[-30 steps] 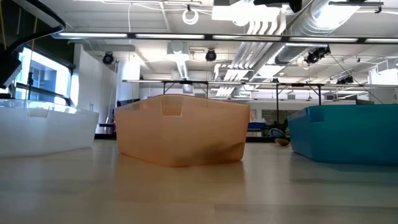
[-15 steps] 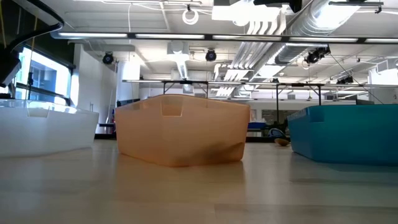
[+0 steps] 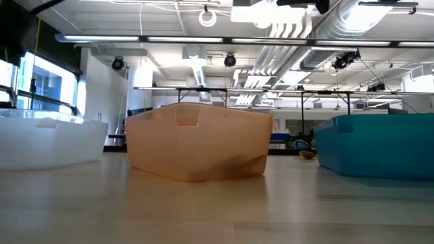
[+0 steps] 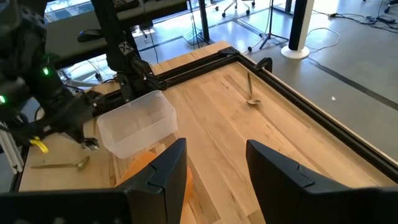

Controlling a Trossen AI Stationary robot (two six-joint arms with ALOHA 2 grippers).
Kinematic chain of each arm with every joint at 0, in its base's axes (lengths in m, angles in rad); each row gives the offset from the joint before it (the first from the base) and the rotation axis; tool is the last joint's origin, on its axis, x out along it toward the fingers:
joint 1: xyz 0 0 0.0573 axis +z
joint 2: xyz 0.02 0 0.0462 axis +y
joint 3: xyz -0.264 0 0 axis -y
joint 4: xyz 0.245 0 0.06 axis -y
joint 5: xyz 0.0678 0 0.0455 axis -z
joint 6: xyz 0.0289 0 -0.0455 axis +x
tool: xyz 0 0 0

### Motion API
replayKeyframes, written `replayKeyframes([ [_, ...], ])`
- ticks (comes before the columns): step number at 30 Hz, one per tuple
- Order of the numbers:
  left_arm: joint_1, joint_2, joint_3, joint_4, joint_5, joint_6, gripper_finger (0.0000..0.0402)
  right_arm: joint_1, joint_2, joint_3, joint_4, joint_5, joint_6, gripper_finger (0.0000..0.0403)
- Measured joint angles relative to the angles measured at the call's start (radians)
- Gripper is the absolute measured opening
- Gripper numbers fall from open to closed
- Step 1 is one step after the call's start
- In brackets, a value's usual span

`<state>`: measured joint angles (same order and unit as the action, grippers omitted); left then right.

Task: Sort silverware by color (type)
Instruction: Put the left purple spoon into the blue bin

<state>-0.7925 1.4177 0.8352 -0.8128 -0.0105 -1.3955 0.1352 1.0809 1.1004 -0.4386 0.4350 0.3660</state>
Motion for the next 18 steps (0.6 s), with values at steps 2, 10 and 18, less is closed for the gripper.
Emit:
replayKeyframes([
  [2, 0.0, -0.05, 0.0, 0.002, 0.001, 0.021, 0.0, 0.0, 0.0, 0.0, -0.002, 0.0, 0.0, 0.0151],
  [10, 0.0, -0.276, 0.002, 0.145, 0.024, 0.222, 0.0, 0.0, 0.0, 0.0, -0.007, 0.0, 0.0, 0.0151],
  [18, 0.114, -0.377, 0.003, 0.4, -0.108, 0.454, 0.0, 0.0, 0.0, 0.0, -0.006, 0.0, 0.0, 0.0151],
])
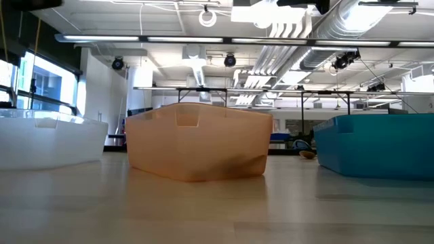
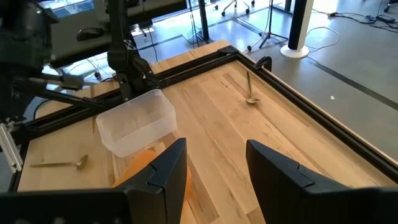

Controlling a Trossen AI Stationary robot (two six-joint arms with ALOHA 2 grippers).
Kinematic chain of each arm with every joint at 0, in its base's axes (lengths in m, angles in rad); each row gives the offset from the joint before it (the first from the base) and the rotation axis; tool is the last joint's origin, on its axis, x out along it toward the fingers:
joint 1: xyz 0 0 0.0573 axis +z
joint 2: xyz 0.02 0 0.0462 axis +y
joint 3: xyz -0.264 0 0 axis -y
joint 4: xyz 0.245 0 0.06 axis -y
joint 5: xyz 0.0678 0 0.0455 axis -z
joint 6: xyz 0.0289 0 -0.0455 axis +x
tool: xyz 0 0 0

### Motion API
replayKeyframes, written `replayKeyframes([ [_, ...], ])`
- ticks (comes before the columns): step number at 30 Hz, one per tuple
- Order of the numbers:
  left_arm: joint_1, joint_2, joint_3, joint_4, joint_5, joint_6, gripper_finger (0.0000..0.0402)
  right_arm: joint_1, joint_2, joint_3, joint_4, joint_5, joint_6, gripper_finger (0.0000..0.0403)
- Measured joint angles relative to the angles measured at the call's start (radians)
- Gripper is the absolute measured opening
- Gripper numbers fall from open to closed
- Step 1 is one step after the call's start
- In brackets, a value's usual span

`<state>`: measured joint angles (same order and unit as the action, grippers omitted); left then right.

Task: Sort silverware by color (type)
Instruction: Put the left purple spoon into the blue bin

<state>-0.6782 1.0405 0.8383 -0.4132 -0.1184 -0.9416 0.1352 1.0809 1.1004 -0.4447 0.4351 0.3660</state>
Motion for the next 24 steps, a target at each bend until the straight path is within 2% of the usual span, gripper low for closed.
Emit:
replayKeyframes([
  [10, 0.433, 0.0, 0.0, 0.311, 0.066, 0.477, 0.0, 0.0, 0.0, 0.0, 0.001, 0.0, -0.008, 0.0151],
  [14, 0.584, 0.0, 0.0, 0.495, 0.135, 0.594, 0.0, 0.0, 0.0, 0.0, 0.004, 0.0, -0.008, 0.0151],
  [19, 0.685, -0.001, 0.0, 0.618, 0.199, 0.681, 0.0, 0.0, 0.0, 0.0, 0.084, -0.067, -0.121, 0.0151],
  [24, 0.705, -0.001, 0.0, 0.67, 0.214, 0.71, 0.0, 0.0, 0.0, 0.0, 0.238, -0.114, -0.259, 0.0151],
])
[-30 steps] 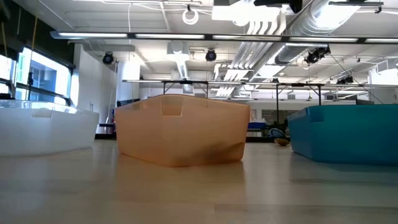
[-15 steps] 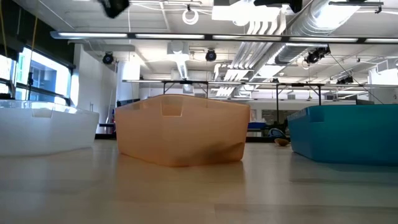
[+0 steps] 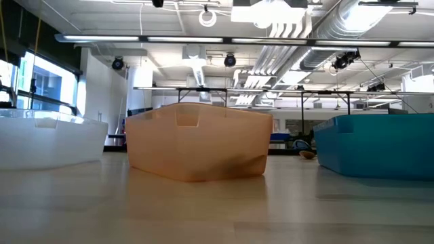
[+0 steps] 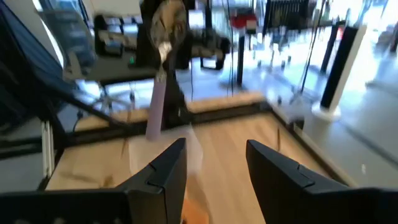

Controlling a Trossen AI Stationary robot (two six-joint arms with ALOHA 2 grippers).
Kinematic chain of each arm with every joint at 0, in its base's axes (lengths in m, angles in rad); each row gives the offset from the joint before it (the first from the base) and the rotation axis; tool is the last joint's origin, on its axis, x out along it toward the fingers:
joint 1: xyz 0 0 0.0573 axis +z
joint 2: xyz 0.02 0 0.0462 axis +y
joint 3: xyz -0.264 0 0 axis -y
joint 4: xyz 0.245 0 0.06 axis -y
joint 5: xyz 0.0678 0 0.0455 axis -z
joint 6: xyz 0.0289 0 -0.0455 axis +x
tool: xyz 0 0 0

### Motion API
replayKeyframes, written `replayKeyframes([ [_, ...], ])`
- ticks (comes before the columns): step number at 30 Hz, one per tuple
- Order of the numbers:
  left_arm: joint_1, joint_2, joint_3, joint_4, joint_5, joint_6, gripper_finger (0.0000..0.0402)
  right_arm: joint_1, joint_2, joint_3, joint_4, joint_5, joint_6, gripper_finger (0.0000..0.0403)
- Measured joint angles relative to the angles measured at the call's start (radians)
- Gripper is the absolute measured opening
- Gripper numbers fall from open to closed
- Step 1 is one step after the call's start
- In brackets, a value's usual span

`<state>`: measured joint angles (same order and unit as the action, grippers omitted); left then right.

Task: Sort silverware by color (type)
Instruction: Put the left purple spoon into the blue bin

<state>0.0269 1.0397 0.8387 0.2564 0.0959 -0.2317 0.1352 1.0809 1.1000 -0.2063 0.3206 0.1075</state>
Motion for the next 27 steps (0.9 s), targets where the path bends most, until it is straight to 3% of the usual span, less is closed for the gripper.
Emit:
replayKeyframes([
  [6, 0.0, 0.006, 0.0, 0.102, -0.005, 0.029, 0.0, 0.0, 0.0, 0.0, 0.12, -0.003, -0.063, 0.0151],
  [23, -0.001, 0.006, 0.001, 0.091, -0.022, 0.035, 0.0, 0.0, 0.008, 0.0, 0.113, -0.003, -0.055, 0.0151],
  [27, -0.001, 0.015, 0.001, 0.101, -0.083, 0.035, 0.0, 0.0, 0.06, -0.001, 0.177, -0.005, -0.061, 0.0151],
])
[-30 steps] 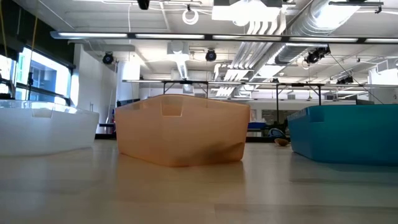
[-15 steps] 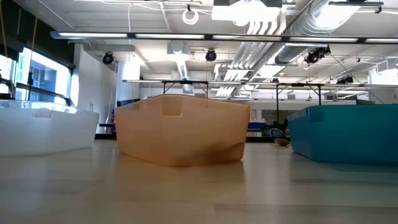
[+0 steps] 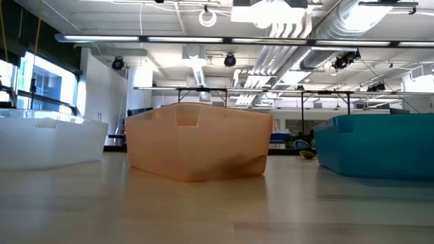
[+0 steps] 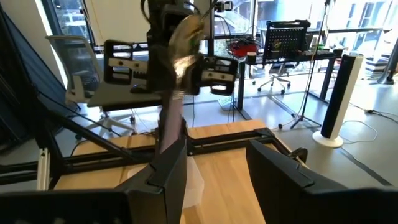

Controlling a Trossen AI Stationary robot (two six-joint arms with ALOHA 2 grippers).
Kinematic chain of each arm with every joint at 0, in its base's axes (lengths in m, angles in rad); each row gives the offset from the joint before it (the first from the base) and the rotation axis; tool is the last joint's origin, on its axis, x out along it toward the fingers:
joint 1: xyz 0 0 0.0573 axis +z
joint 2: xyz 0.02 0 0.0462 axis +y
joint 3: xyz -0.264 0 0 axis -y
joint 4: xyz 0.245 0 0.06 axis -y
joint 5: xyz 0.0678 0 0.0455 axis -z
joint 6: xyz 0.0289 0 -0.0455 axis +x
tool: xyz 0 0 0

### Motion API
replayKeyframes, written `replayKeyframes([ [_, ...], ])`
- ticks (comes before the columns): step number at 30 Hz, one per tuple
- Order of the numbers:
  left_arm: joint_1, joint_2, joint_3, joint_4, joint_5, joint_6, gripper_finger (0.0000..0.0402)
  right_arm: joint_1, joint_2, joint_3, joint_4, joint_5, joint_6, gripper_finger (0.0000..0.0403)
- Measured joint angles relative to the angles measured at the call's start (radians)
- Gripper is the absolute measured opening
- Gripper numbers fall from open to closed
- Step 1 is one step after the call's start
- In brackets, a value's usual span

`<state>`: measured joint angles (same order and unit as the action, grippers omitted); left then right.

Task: Sort silverware by color (type)
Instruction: Put the left purple spoon into the blue bin

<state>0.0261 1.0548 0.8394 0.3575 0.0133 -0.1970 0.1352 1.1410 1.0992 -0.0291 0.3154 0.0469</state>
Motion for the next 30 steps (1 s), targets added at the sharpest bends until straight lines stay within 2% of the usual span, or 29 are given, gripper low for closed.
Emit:
replayKeyframes([
  [7, 0.006, 0.088, 0.025, 0.011, -0.055, -0.008, 0.0, 0.0, 0.17, 0.0, 0.224, -0.008, -0.072, 0.0151],
  [11, 0.006, 0.156, 0.076, -0.006, -0.097, -0.007, 0.0, 0.0, 0.233, 0.0, 0.271, 0.017, -0.044, 0.0151],
  [14, 0.006, 0.193, 0.105, -0.026, -0.129, 0.006, 0.0, 0.0, 0.254, 0.0, 0.271, 0.04, -0.021, 0.0151],
  [20, 0.006, 0.21, 0.121, -0.042, -0.138, 0.009, 0.0, 0.0, 0.262, 0.0, 0.252, 0.179, -0.021, 0.0151],
  [30, 0.006, 0.207, 0.121, -0.029, -0.157, 0.021, 0.0, -0.009, 0.262, 0.0, 0.253, 0.19, -0.021, 0.0151],
])
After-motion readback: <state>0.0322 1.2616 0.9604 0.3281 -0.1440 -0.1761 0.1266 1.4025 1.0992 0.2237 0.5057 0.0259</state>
